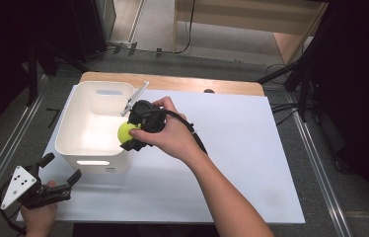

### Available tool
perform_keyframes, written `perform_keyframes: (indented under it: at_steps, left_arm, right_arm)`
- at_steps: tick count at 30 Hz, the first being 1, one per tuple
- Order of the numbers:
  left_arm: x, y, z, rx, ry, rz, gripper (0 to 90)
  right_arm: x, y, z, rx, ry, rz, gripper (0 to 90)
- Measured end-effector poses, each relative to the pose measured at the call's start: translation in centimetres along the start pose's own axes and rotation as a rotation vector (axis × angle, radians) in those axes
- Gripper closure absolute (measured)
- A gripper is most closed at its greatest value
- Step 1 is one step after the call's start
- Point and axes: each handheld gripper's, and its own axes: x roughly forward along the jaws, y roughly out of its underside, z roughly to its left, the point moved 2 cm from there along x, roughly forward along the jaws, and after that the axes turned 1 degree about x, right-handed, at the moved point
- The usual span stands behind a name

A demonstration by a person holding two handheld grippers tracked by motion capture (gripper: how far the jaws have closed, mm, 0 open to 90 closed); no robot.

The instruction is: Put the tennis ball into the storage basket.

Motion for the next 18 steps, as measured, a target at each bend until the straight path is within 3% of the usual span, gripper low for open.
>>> perform_keyframes:
  at_steps: [18]
  left_arm:
    - [0.0, 0.0, 0.0, -0.005, 0.000, -0.002, 0.0]
  right_arm:
    - [1.7, -2.8, 0.2, -0.051, 0.015, -0.015, 24.2]
